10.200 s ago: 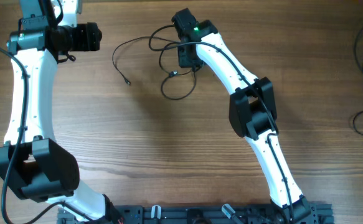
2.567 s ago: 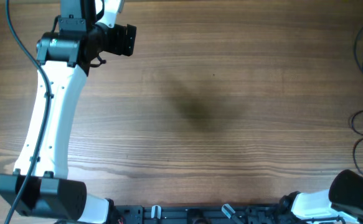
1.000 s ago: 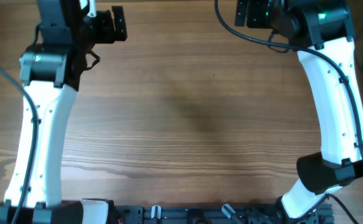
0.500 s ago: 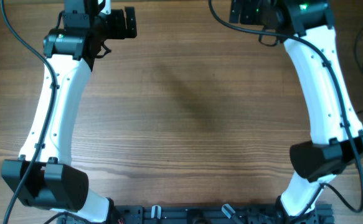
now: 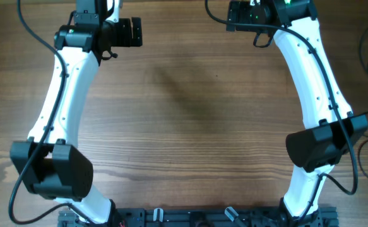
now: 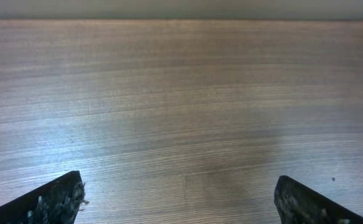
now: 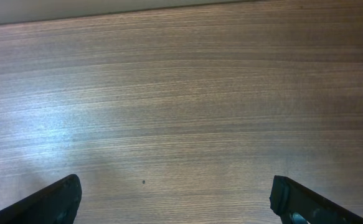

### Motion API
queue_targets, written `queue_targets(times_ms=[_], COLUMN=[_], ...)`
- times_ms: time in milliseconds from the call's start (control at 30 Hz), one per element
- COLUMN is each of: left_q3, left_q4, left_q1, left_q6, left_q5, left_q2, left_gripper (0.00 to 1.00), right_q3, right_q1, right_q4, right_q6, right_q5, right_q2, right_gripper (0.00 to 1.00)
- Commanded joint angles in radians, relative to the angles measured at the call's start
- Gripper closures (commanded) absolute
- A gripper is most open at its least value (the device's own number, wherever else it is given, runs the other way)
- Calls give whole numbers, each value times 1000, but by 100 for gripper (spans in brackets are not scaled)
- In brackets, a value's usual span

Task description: Untangle cables

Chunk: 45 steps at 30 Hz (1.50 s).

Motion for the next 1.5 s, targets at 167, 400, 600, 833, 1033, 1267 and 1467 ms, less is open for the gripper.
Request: queue_targets(times_ms=[167, 400, 600, 833, 1033, 1267, 1467], left_q3=[-3, -3, -3, -3, -3, -3, -3], left_q4=[12, 9, -59, -109, -124, -117, -116], left_q1=[-2, -2, -4, -4, -4, -4, -4], left_q6=[12, -14, -15, -41, -41, -41, -41], left_q5=[19, 4, -4, -63, -87, -91, -91], left_q2=[13, 13, 13, 12, 10, 10, 10], left_gripper=[0, 0, 0, 0, 0, 0, 0], right_q3=[-2, -2, -2, -2, -2, -2, -2], right_q1=[7, 8, 8, 14, 24, 25, 25], right_q4=[-4, -13, -63, -91, -89, -102, -104], right_q6=[14, -42, 23, 18, 19, 18, 20], right_q5=[-29, -86, -86, -86, -86, -86, -86], right_q2=[13, 13, 13, 13, 13, 13, 13], right_gripper=[0, 1, 1, 0, 0, 0, 0])
